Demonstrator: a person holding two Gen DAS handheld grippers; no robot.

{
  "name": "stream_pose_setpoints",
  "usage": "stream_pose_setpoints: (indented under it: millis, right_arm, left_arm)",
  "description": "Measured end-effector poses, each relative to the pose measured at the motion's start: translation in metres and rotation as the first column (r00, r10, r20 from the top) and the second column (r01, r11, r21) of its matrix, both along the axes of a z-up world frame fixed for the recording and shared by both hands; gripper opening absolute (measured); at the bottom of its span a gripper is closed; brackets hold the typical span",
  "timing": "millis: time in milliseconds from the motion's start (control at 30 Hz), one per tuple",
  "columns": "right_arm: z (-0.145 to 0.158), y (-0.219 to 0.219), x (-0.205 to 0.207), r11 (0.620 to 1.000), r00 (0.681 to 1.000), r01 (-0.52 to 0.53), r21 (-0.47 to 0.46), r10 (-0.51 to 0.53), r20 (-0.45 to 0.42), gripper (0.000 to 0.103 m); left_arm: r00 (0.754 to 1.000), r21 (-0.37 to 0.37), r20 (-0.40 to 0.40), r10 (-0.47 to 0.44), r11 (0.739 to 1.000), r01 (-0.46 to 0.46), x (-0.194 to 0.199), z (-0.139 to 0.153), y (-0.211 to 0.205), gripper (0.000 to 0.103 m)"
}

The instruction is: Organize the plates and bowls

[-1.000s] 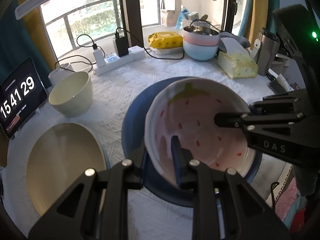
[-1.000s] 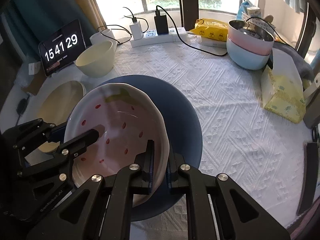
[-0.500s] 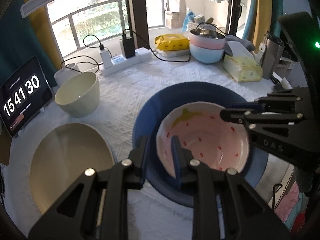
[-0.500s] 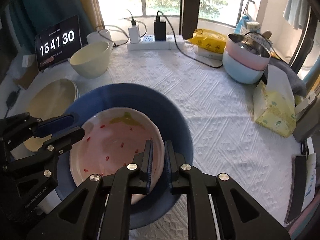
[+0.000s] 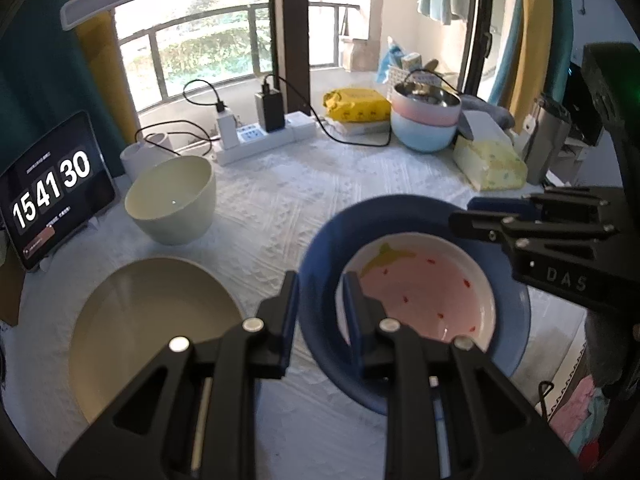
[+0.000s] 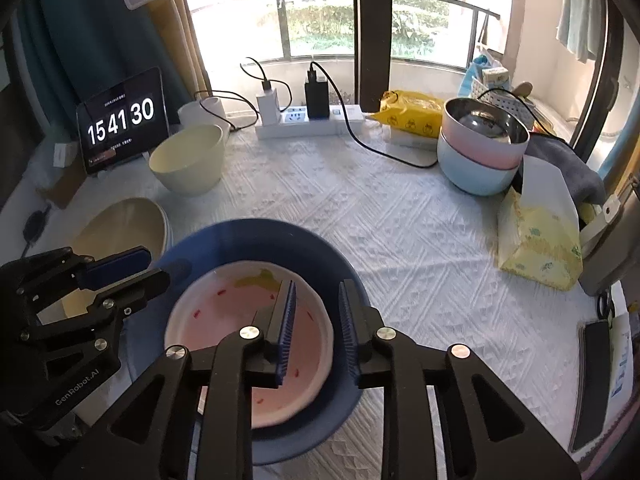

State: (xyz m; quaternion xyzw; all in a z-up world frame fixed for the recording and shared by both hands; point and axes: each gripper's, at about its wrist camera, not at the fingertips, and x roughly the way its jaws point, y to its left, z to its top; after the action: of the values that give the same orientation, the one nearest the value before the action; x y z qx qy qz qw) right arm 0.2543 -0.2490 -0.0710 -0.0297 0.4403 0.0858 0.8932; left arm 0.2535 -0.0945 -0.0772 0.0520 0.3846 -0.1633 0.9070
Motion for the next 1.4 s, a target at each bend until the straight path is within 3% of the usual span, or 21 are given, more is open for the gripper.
stream_pose_setpoints:
  millis: [500,767,1400]
  right_arm:
    - [0.011,0.043,0.015,0.998,0.998,-0.062,0.002,0.062,0.008,0.025]
    - [0.013,0.067,0.028,0.996,0.996,-0.092,-0.004,0.092,0.004,0.025]
    - [0.014,0.115,0.06,0.992,0.992,-0.127,0.013,0.128,-0.02,0.025]
  left_arm:
    - [0.994,-0.075,0.022,0.106,0.992,-0.104,0.014,0.012,0.052,0.029]
    - [0.989,-0.099,0.036,0.141,0.986,-0.137,0.019,0.015,0.076,0.037]
    - [0.981,-0.141,0.019,0.194,0.972,-0.189,0.043,0.013,0.134,0.038]
